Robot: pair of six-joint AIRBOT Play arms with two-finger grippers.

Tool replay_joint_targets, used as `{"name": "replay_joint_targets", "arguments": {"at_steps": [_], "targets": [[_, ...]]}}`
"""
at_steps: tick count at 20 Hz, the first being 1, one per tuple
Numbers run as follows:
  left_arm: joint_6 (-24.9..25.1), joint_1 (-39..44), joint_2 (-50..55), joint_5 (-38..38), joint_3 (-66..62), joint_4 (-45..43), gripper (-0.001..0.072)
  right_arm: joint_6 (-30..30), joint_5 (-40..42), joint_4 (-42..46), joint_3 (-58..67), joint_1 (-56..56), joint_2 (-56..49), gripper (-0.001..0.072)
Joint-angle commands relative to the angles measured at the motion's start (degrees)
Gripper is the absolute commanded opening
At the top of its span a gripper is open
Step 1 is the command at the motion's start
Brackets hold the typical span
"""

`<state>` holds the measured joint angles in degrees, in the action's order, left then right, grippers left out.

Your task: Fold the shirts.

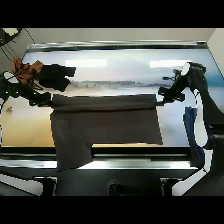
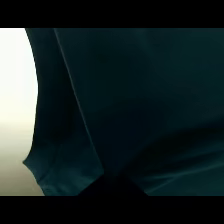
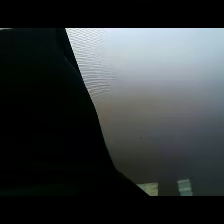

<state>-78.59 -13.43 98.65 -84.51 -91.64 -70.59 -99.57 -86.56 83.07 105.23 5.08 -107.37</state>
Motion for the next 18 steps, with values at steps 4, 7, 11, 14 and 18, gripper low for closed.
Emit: {"name": "replay_joint_targets", "arguments": {"at_steps": [4, 7, 11, 14, 18], "targets": [[-1.31, 0.04, 0.13, -5.51, 8.5, -1.01, 0.0028, 0.37, -2.43, -4.72, -6.69, -0.04, -0.09, 0.0047], [-0.9, -0.09, 0.0, -5.46, 8.15, -0.98, 0.0029, 0.31, -2.03, -5.57, -6.69, -0.04, -0.07, 0.0049], [-1.05, -0.96, -0.96, -8.37, 6.47, 0.04, 0.0411, 2.99, -2.36, -8.13, -6.49, 0.5, 1.18, 0.0495], [-1.49, -3.96, -5.05, -11.21, 5.92, 0.07, 0.0408, 4.28, -7.96, -8.28, -6.47, 5.4, 4.74, 0.0493], [-0.02, -7.32, -16.96, -8.35, 23.3, 1.55, 0.0407, 5.97, -12.33, -6.75, -10.73, 10.93, 9.62, 0.0492]]}}
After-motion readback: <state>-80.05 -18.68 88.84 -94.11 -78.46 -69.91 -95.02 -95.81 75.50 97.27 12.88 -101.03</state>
